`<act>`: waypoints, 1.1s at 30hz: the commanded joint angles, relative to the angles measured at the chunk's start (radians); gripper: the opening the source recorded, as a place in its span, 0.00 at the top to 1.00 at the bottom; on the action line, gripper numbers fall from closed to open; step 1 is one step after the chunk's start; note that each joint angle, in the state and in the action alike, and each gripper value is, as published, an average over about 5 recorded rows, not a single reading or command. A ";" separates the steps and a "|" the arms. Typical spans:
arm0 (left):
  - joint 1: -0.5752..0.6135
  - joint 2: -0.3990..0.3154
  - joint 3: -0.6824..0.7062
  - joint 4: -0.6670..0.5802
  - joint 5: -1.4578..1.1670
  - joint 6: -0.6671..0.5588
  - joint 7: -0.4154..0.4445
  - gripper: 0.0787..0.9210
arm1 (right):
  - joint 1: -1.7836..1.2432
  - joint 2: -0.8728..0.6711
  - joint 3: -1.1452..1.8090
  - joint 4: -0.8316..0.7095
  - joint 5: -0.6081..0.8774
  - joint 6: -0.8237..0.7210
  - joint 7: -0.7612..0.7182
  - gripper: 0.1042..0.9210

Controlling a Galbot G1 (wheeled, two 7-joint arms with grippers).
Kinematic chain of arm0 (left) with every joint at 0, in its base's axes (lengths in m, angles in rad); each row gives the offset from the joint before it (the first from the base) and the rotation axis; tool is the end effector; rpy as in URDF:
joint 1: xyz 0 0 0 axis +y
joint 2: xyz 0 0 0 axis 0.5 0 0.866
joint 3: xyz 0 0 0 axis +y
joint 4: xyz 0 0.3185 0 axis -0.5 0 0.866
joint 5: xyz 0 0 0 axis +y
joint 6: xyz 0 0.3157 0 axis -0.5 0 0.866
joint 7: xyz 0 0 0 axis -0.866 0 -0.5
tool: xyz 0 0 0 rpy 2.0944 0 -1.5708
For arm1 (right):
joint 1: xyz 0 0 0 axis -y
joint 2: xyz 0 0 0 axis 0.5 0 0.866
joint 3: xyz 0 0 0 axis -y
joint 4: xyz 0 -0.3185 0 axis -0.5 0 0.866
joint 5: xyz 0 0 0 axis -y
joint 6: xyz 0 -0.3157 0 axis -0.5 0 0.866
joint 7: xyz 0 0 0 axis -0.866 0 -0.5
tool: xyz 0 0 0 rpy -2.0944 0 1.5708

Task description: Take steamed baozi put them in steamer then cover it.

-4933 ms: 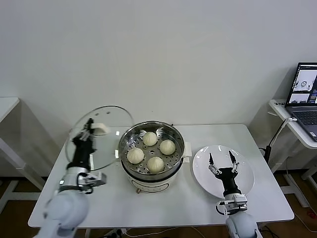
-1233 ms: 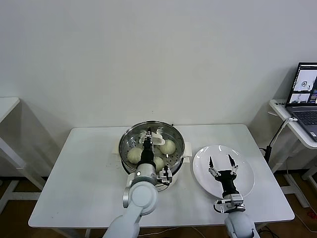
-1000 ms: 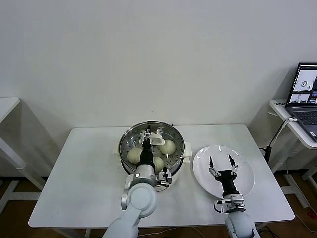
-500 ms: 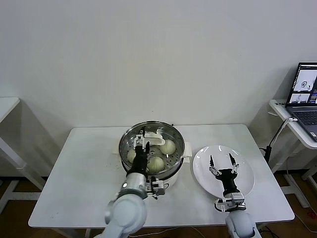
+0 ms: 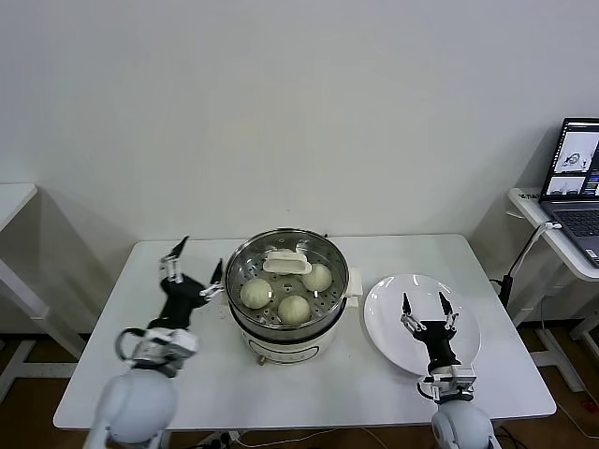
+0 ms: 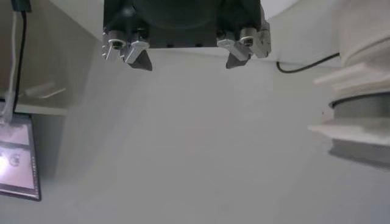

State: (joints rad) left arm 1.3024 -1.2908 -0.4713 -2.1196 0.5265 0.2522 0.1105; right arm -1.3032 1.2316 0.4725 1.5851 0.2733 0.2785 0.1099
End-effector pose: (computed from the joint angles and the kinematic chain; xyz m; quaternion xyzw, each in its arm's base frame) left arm 0.2220 0.0290 -0.2147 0.0435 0.9267 0.3728 0.0198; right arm 0.2286 -0.0893 -0.3715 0.0207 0.9994 -0.0240 0.0117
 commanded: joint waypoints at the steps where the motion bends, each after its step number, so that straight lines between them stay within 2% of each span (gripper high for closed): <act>1: 0.095 0.012 -0.323 0.292 -0.704 -0.415 0.014 0.12 | -0.043 -0.019 0.002 0.056 0.122 -0.021 -0.006 0.12; 10: 0.132 -0.016 -0.303 0.309 -0.714 -0.462 0.090 0.12 | -0.067 -0.013 0.019 0.056 0.099 -0.038 -0.008 0.12; 33: 0.187 -0.010 -0.250 0.258 -0.649 -0.470 0.099 0.12 | -0.095 0.035 0.016 0.097 0.042 -0.032 -0.003 0.12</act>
State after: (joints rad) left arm 1.4689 -1.3010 -0.7195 -1.8584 -0.1159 -0.1867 0.2012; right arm -1.3883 1.2563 0.4873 1.6698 0.3291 0.2382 0.1034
